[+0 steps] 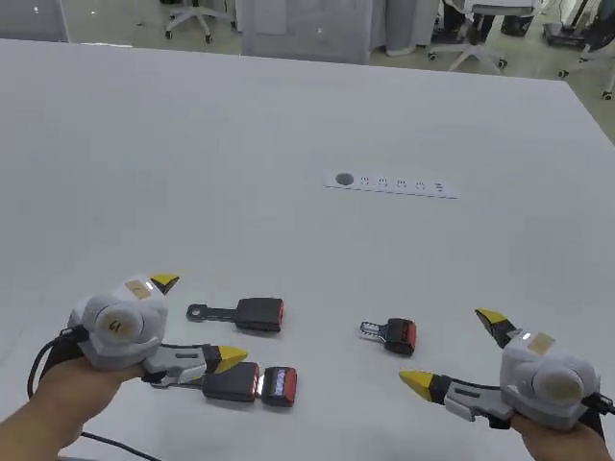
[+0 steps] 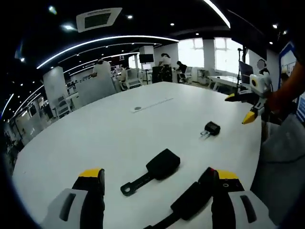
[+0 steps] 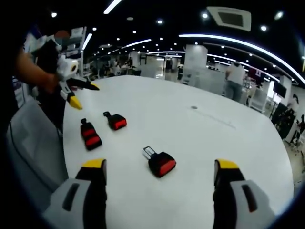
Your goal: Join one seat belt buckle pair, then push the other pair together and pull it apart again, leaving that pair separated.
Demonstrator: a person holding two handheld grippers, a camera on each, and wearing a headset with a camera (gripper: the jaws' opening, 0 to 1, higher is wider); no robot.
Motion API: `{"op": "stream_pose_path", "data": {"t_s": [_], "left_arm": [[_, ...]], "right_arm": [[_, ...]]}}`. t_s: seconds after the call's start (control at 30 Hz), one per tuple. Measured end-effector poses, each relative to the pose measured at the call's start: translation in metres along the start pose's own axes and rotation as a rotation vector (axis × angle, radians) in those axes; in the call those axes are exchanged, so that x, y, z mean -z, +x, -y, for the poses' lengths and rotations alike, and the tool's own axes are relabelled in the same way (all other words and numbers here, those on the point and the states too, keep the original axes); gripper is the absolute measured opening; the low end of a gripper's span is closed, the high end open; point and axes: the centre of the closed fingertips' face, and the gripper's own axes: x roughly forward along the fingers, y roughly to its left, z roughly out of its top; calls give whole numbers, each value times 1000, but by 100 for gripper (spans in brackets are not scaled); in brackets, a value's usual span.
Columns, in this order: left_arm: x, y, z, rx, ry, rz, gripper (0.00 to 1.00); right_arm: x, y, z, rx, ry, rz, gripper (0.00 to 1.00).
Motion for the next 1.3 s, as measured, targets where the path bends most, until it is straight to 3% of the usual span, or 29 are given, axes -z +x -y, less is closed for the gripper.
{"op": "stream_pose_path", "data": {"t_s": [0.1,0.3,0.43,0.57,0.73,0.9,1.3], "left_arm": [[2,-8,2,-21,-90,28,93],[9,-23,11,-18,-132,37,94],[12,-31,14,-22,-100,39,95],[14,-38,19,-6,-110,46,97],[25,-39,20,8,-97,32,98],[19,-41,19,6,-112,53,97],[19,-42,19,12,-109,53,96]], "right_arm": [[3,-10,-5,9,1,1,95],[6,-33,-7,48,21,14,96],[10,-44,-7,65,26,15,96],[15,-50,-7,90,43,13,97],[18,-54,-13,92,45,15,97],[21,-56,-14,89,47,9,96],[18,-55,-14,91,46,15,96]]}}
